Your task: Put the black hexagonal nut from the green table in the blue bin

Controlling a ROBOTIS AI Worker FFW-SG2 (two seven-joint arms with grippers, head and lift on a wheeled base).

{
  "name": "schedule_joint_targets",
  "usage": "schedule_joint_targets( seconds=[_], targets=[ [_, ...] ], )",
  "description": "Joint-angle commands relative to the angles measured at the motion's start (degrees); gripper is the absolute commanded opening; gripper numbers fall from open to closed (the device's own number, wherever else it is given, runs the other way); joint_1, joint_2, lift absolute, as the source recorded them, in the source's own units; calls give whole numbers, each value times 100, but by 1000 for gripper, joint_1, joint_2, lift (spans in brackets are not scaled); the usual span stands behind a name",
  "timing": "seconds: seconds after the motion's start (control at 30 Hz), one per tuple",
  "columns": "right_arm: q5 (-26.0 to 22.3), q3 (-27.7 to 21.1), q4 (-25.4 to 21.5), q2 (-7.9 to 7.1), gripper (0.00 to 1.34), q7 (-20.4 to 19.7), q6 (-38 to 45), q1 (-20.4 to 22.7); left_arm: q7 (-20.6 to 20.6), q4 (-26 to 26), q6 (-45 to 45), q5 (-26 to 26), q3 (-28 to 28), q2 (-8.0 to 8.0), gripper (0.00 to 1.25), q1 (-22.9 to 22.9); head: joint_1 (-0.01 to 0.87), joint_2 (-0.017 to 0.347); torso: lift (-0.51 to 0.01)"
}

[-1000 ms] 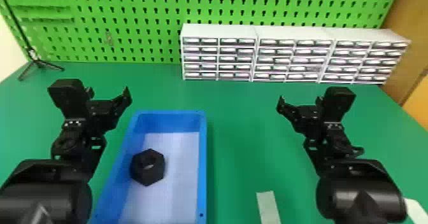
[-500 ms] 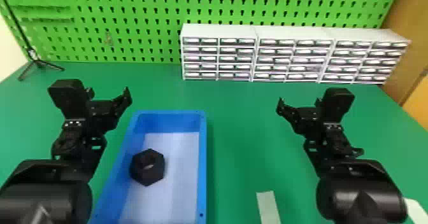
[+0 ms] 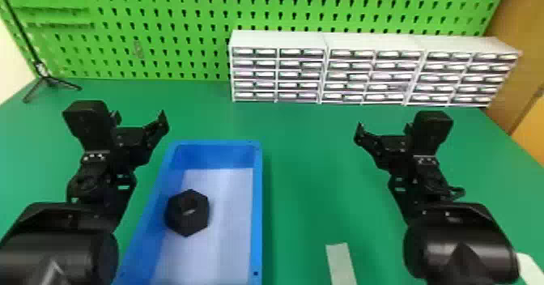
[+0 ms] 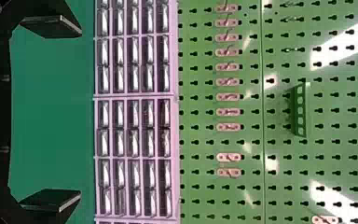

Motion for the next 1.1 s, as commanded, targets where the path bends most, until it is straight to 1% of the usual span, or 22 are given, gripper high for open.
schedule_joint_targets(
  seconds=[0.0, 1.07],
  targets=[
    [2, 27, -2, 5, 1247, -5, -1, 3, 0, 0, 0, 0, -4, 0, 936, 0, 686, 28, -96],
    [20, 71, -2, 5, 1247, -5, -1, -14, 0, 0, 0, -17, -12, 0, 936, -35, 686, 28, -96]
  ],
)
